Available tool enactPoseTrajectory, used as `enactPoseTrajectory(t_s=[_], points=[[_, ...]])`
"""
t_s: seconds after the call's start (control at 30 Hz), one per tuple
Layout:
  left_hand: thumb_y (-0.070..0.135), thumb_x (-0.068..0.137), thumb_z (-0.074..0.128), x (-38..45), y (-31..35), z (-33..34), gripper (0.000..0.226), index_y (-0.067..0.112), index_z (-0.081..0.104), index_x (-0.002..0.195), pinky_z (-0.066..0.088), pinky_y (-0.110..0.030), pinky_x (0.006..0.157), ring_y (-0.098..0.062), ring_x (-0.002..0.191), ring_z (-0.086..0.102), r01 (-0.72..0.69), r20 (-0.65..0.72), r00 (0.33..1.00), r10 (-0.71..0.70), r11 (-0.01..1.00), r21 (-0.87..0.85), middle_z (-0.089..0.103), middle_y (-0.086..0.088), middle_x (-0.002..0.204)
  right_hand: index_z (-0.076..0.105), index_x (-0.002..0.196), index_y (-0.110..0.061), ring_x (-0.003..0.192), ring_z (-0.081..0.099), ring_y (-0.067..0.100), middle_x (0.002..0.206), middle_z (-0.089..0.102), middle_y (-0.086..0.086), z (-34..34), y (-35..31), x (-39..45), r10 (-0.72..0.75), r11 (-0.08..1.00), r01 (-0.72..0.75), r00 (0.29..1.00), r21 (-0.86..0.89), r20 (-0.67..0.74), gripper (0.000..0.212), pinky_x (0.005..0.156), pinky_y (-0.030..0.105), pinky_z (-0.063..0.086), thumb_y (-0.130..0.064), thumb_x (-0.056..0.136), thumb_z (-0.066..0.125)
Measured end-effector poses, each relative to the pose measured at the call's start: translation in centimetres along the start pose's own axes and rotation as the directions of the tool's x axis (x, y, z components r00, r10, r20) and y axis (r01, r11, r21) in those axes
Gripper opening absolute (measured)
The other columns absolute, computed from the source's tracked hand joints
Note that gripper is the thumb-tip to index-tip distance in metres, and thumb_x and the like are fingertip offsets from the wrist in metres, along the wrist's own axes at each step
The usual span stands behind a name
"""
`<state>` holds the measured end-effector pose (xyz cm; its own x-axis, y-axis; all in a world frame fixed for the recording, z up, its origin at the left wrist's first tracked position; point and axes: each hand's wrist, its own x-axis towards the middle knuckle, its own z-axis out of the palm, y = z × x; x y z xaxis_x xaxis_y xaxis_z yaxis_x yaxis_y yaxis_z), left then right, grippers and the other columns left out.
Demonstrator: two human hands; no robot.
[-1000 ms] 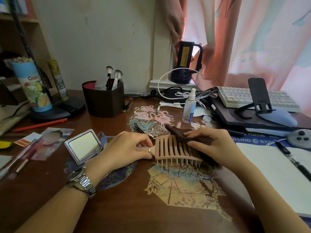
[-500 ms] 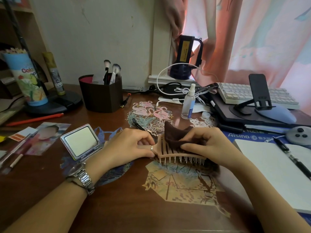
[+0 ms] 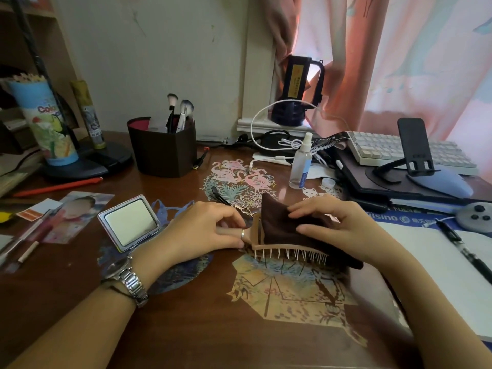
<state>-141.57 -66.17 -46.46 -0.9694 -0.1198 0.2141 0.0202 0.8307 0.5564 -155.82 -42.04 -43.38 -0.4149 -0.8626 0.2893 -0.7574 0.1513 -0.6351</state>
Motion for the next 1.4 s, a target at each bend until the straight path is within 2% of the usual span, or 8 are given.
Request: enactPoseTrajectory(t_s=[0.17, 0.33, 0.47, 0.67, 0.9, 1.07, 1.27, 1.4], points=[[0.040, 0.070, 0.081, 0.0, -0.4, -0.2, 0.022, 0.036, 0.071, 0.090, 0.053, -0.037, 0.077, -0.004, 0.083, 0.062, 0.012, -0.012, 1.000, -0.013, 0.998, -0.063, 0.068, 0.012, 0.086, 0.071, 0.105, -0.037, 0.114, 0.052, 0.004, 0.116, 0.063, -0.027, 0.7, 0.5, 0.2, -0.033, 0.991, 0.039, 0.998, -0.126, 0.049, 0.022, 0.099, 0.031, 0.042, -0.042, 0.087, 0.059], [0.038, 0.070, 0.081, 0.1, -0.3, 0.1, 0.021, 0.035, 0.071, 0.088, 0.053, -0.034, 0.076, -0.004, 0.081, 0.062, 0.010, -0.020, 1.000, -0.012, 0.995, -0.100, 0.068, 0.011, 0.083, 0.072, 0.101, -0.038, 0.110, 0.050, 0.004, 0.115, 0.063, -0.030, 1.7, 0.5, 0.5, -0.019, 0.993, 0.024, 0.999, -0.120, 0.047, 0.023, 0.095, 0.025, 0.040, -0.041, 0.089, 0.053], [0.032, 0.072, 0.081, 0.1, 0.1, 0.2, 0.019, 0.028, 0.073, 0.089, 0.053, -0.027, 0.073, -0.004, 0.079, 0.063, 0.012, -0.013, 1.000, -0.014, 0.991, -0.130, 0.068, 0.012, 0.081, 0.070, 0.105, -0.039, 0.109, 0.046, 0.003, 0.115, 0.062, -0.030, 2.5, 0.0, 0.8, -0.024, 0.992, 0.033, 0.997, -0.120, 0.072, 0.030, 0.092, 0.018, 0.037, -0.051, 0.089, 0.047], [0.033, 0.074, 0.080, 0.1, 0.0, 0.2, 0.019, 0.029, 0.073, 0.091, 0.053, -0.028, 0.074, -0.005, 0.080, 0.063, 0.012, -0.008, 1.000, -0.013, 0.991, -0.134, 0.068, 0.012, 0.083, 0.065, 0.109, -0.044, 0.110, 0.042, 0.000, 0.117, 0.056, -0.032, 2.9, -0.7, 1.1, -0.036, 0.979, 0.060, 0.992, -0.194, 0.125, 0.033, 0.094, 0.013, 0.029, -0.057, 0.087, 0.044], [0.032, 0.074, 0.080, 0.0, 0.3, 0.1, 0.020, 0.030, 0.072, 0.092, 0.052, -0.023, 0.073, -0.004, 0.082, 0.063, 0.015, 0.018, 1.000, -0.013, 0.991, -0.130, 0.068, 0.012, 0.084, 0.064, 0.110, -0.047, 0.116, 0.042, 0.002, 0.119, 0.055, -0.031, 1.8, -0.4, 0.7, 0.017, 0.979, 0.021, 0.983, -0.203, 0.184, 0.035, 0.098, 0.025, 0.036, -0.060, 0.085, 0.043], [0.032, 0.072, 0.082, 0.0, 0.1, -0.1, 0.022, 0.031, 0.073, 0.092, 0.051, -0.018, 0.073, -0.001, 0.083, 0.063, 0.027, 0.016, 1.000, -0.025, 0.989, -0.142, 0.069, 0.014, 0.084, 0.067, 0.109, -0.042, 0.118, 0.046, 0.002, 0.119, 0.058, -0.027, 0.1, 0.1, -0.1, 0.060, 0.992, -0.038, 0.980, -0.117, 0.189, 0.028, 0.101, 0.035, 0.039, -0.053, 0.086, 0.054], [0.030, 0.070, 0.083, 0.1, -0.1, -0.2, 0.021, 0.030, 0.074, 0.089, 0.050, -0.015, 0.070, -0.001, 0.081, 0.064, 0.038, -0.005, 0.999, -0.039, 0.986, -0.163, 0.070, 0.012, 0.081, 0.066, 0.108, -0.044, 0.119, 0.043, 0.002, 0.121, 0.056, -0.028, 0.3, 0.3, -0.3, 0.050, 0.993, -0.031, 0.985, -0.115, 0.163, 0.029, 0.102, 0.035, 0.037, -0.052, 0.084, 0.053], [0.032, 0.069, 0.083, 0.1, -0.1, -0.1, 0.021, 0.031, 0.075, 0.088, 0.054, -0.023, 0.073, -0.003, 0.080, 0.065, 0.053, -0.006, 0.998, -0.055, 0.985, -0.161, 0.071, 0.011, 0.081, 0.062, 0.111, -0.050, 0.118, 0.036, 0.003, 0.124, 0.049, -0.032, 1.4, -0.1, 0.1, 0.023, 0.982, 0.010, 0.984, -0.186, 0.174, 0.031, 0.101, 0.031, 0.030, -0.056, 0.086, 0.046]])
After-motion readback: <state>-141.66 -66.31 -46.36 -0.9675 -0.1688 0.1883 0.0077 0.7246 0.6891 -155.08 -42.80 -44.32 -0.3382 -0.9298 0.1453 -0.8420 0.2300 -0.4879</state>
